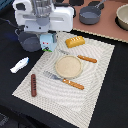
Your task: Interact with the objects in diverse but meaningful ways.
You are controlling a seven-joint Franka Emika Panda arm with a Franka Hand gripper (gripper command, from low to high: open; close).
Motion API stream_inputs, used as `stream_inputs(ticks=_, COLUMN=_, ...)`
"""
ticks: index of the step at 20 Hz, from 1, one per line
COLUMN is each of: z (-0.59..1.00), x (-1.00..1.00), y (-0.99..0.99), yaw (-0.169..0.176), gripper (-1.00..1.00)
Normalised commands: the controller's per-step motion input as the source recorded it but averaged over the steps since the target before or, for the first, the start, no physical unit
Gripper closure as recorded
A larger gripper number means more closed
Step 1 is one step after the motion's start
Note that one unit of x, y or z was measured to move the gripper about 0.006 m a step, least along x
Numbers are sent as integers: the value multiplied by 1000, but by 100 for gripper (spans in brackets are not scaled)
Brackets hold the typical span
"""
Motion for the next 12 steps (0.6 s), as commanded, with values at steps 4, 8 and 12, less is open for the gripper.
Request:
stream_inputs(ticks=4, z=-167, x=16, y=-308, yaw=257, gripper=100)
stream_inputs(ticks=8, z=-24, x=154, y=-364, yaw=74, gripper=100)
stream_inputs(ticks=12, z=-113, x=125, y=-299, yaw=28, gripper=100)
